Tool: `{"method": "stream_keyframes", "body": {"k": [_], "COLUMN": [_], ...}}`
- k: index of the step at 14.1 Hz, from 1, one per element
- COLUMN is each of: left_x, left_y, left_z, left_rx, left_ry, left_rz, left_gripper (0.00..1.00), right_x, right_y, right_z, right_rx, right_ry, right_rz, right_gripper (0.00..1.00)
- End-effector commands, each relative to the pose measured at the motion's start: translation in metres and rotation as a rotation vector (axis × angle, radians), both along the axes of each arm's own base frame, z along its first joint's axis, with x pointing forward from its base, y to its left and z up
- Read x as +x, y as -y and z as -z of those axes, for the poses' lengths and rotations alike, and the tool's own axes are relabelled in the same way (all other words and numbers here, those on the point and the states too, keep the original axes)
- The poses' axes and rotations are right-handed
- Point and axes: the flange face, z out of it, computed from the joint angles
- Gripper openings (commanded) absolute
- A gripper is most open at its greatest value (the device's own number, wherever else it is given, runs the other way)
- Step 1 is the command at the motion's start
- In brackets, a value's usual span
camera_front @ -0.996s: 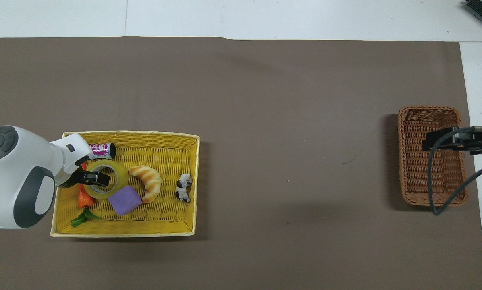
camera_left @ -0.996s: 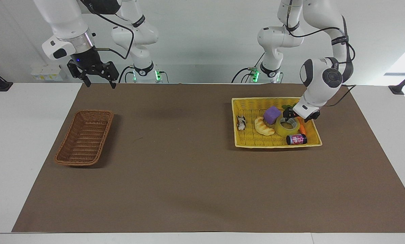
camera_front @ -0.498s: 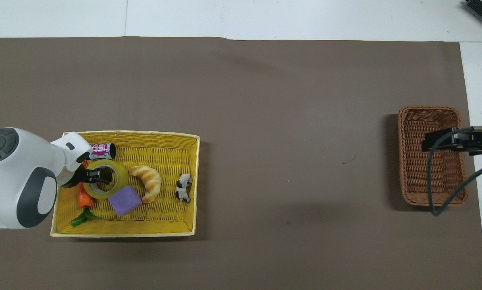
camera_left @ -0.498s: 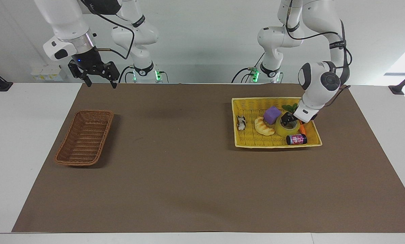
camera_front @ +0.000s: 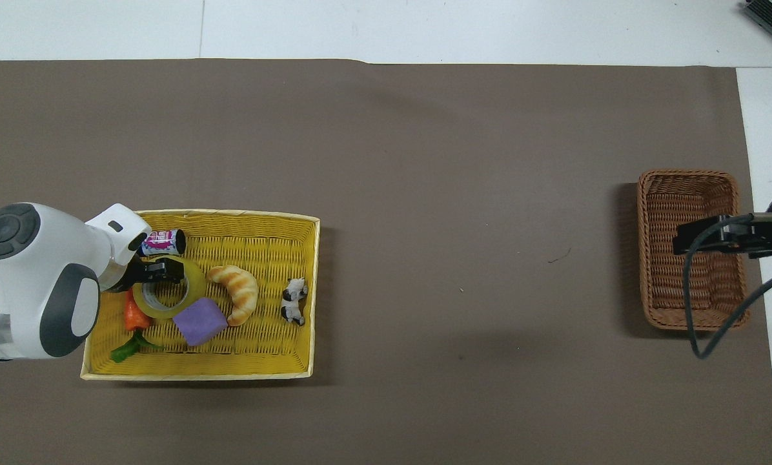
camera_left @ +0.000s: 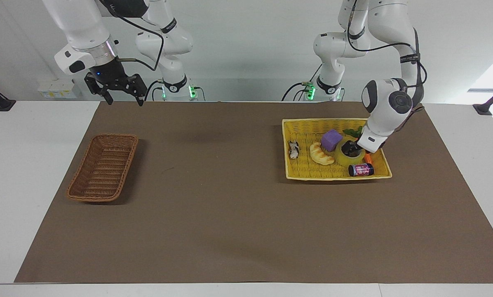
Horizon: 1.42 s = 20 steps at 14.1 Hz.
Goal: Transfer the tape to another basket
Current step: 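Close the left gripper on the tape roll's rim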
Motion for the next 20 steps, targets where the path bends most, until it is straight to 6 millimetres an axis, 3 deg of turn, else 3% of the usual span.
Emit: {"method": "stream_keyframes", "body": {"k": [1, 2, 3, 4, 5, 11, 16, 20], "left_x": [-0.006, -0.007, -0.006, -0.006, -0.005, 0.012, 0.028, 0.038], "left_y": [-0.001, -0.001, -0.001, 0.000, 0.003, -0.002, -0.002, -0.009], "left_z": [0.005, 0.005, 0.004, 0.003, 0.002, -0.027, -0.074, -0.111], "left_rx": [-0.004, 0.001, 0.001, 0.003, 0.005, 0.012, 0.013, 0.010], "left_ry": [-0.010, -0.014, -0.014, -0.017, -0.032, -0.107, -0.124, -0.101], "left_rz": [-0.049, -0.087, -0.085, -0.101, -0.095, -0.105, -0.105, -0.119], "left_gripper": [1.00, 0.77, 0.43, 0.15, 0.00, 0.00, 0.00, 0.00], "right_x": [-0.010, -0.010, -0.011, -0.013, -0.015, -0.018, -0.018, -0.018], "right_y": [0.003, 0.003, 0.003, 0.003, 0.003, 0.007, 0.008, -0.007], "right_z": [-0.002, -0.002, -0.002, -0.001, -0.001, -0.002, -0.002, -0.002], "right_rx": [0.028, 0.028, 0.029, 0.029, 0.031, 0.033, 0.034, 0.102], "right_ry": [-0.014, -0.015, -0.017, -0.035, -0.046, -0.050, -0.051, -0.049], "right_rz": [-0.036, -0.039, -0.041, -0.041, -0.052, -0.067, -0.072, -0.074], "right_gripper": [1.00, 1.00, 1.00, 1.00, 1.00, 1.00, 1.00, 1.00]}}
